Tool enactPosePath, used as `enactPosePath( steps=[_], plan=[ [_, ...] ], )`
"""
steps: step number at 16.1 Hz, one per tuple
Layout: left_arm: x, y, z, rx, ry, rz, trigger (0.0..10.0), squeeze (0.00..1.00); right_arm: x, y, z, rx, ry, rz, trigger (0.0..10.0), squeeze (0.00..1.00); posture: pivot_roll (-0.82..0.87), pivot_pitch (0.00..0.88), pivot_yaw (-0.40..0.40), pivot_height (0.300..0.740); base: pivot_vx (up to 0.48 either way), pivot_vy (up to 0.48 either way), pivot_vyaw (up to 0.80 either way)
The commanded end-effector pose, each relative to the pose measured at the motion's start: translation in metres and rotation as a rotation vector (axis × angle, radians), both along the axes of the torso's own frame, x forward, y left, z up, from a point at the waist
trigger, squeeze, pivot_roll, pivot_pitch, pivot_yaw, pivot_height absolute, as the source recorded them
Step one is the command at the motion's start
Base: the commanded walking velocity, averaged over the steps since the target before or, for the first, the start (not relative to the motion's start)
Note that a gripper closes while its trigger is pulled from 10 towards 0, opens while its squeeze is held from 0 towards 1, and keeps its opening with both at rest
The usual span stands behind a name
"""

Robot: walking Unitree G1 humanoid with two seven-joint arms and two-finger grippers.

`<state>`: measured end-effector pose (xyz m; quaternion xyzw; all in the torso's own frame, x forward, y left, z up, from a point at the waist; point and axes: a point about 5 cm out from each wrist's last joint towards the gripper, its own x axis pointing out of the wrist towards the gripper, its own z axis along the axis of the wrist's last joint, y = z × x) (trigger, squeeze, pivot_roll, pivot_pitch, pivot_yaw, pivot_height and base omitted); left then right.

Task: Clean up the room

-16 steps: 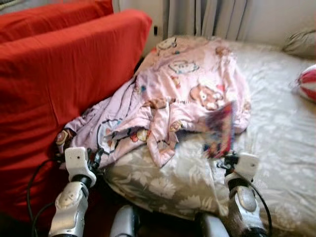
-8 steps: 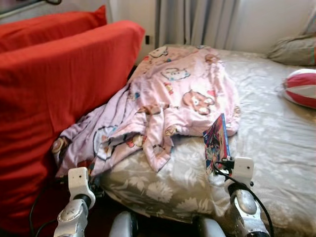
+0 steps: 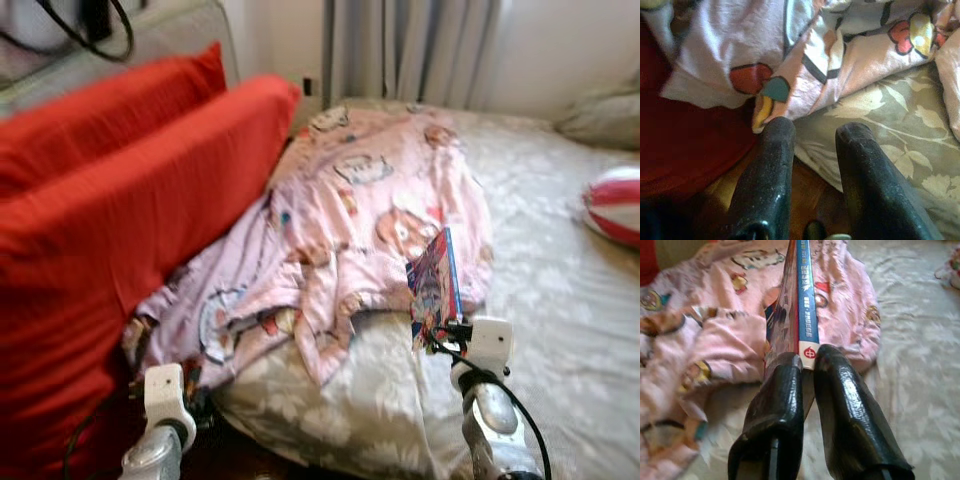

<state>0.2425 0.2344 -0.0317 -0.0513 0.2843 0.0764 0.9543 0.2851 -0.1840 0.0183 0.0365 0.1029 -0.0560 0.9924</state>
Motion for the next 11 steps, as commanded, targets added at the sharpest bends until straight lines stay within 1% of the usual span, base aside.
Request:
enactPosePath(
  steps=[1, 2, 3, 5, 6, 7, 9, 10, 11],
  plan=[
    [-0.02, -0.001, -0.018, 0.028, 0.128, -0.022, 10.0, 0.0, 0.004, 0.001, 0.007, -0.004, -0.036, 0.003, 10.0, 0.0, 0.02, 0.0, -0.003, 0.74, 0.0, 0.0, 0.0],
    [-0.025, -0.001, -0.021, 0.031, 0.151, -0.021, 10.0, 0.0, 0.005, 0.001, 0.008, -0.003, -0.037, 0.004, 10.0, 0.0, 0.01, 0.0, -0.001, 0.74, 0.0, 0.0, 0.0],
    [-0.035, 0.003, -0.027, 0.029, 0.192, 0.0, 10.0, 0.0, 0.009, 0.005, 0.012, 0.003, -0.056, 0.018, 10.0, 0.0, 0.01, 0.0, 0.0, 0.74, 0.0, 0.0, 0.0],
    [-0.036, 0.003, -0.027, 0.016, 0.184, 0.019, 10.0, 0.0, 0.01, 0.007, 0.014, 0.008, -0.071, 0.029, 10.0, 0.0, 0.02, 0.0, -0.011, 0.74, 0.0, 0.0, 0.0],
    [-0.038, 0.003, -0.028, 0.01, 0.19, 0.02, 10.0, 0.0, 0.008, 0.009, 0.012, -0.006, -0.062, 0.035, 10.0, 0.0, 0.02, 0.0, -0.015, 0.74, 0.0, 0.0, 0.0],
    [-0.043, 0.003, -0.031, 0.004, 0.207, 0.03, 10.0, 0.0, 0.007, 0.01, 0.011, 0.009, -0.066, 0.045, 10.0, 0.0, 0.02, 0.0, -0.019, 0.74, 0.0, 0.0, 0.0],
    [-0.048, 0.003, -0.034, 0.003, 0.228, 0.039, 10.0, 0.0, 0.006, 0.01, 0.011, 0.007, -0.064, 0.048, 10.0, 0.0, 0.02, 0.0, -0.02, 0.74, 0.0, 0.0, 0.0],
    [-0.05, 0.001, -0.036, 0.002, 0.238, 0.036, 10.0, 0.0, 0.005, 0.009, 0.01, 0.001, -0.058, 0.038, 10.0, 0.0, 0.02, 0.0, -0.021, 0.74, 0.0, 0.0, 0.0],
    [-0.051, 0.0, -0.037, 0.001, 0.243, 0.03, 10.0, 0.0, 0.005, 0.006, 0.007, -0.007, -0.031, 0.007, 10.0, 0.0, 0.02, 0.0, -0.025, 0.74, 0.0, 0.0, 0.0]
  ],
)
